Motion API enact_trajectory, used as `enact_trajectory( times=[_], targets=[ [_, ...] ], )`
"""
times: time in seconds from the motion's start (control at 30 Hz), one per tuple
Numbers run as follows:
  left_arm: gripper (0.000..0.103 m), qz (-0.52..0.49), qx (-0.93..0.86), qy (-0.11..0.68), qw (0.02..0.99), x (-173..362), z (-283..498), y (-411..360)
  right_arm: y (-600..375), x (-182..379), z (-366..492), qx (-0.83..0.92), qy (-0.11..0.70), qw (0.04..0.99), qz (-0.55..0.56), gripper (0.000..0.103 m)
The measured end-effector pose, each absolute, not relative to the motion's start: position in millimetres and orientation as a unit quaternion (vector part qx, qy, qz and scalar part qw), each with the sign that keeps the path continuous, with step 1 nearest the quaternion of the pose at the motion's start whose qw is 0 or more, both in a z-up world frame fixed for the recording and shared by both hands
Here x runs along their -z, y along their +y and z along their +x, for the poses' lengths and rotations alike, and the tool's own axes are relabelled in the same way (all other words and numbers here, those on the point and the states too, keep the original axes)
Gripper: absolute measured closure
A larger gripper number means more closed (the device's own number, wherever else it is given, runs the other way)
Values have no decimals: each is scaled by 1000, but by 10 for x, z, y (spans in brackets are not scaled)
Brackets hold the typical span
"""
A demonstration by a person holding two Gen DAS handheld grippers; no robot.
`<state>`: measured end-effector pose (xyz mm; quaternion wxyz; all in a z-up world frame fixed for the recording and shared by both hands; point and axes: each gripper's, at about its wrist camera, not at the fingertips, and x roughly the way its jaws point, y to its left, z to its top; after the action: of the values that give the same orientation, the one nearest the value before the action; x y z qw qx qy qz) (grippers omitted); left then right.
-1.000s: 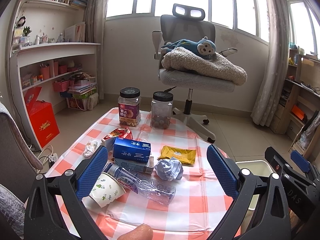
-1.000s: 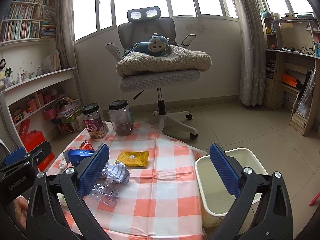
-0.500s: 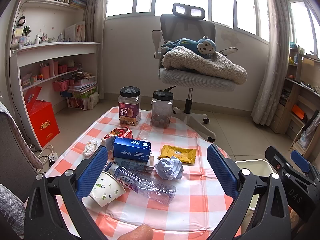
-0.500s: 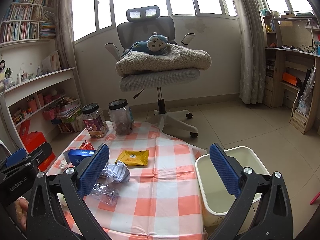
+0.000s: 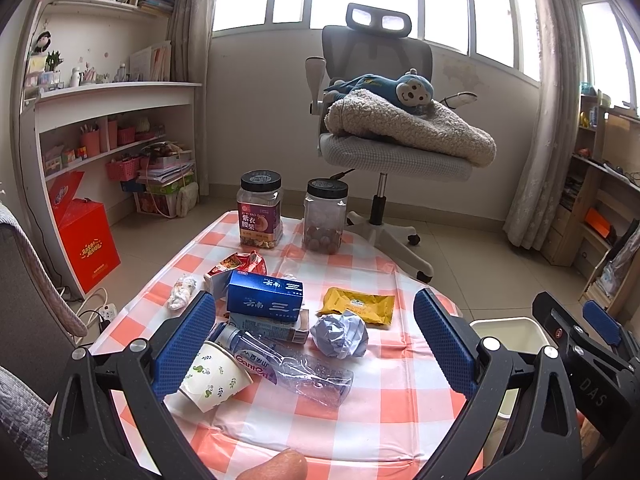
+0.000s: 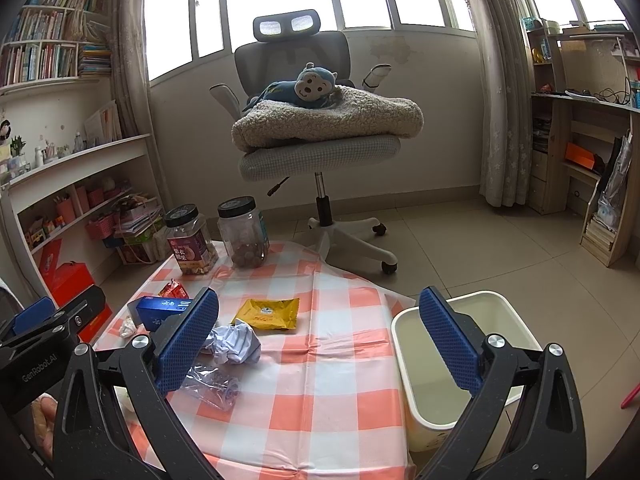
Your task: Collect trash
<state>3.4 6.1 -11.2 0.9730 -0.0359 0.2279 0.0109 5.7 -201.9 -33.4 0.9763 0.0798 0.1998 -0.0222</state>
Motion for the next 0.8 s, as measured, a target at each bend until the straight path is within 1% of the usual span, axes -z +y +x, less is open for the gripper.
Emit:
enact_trajectory(
  times=[0.8],
  targets=[
    [7,-38,-13,240,970,175,52,100,-2012,362,67,17,207,974,89,7]
  ],
)
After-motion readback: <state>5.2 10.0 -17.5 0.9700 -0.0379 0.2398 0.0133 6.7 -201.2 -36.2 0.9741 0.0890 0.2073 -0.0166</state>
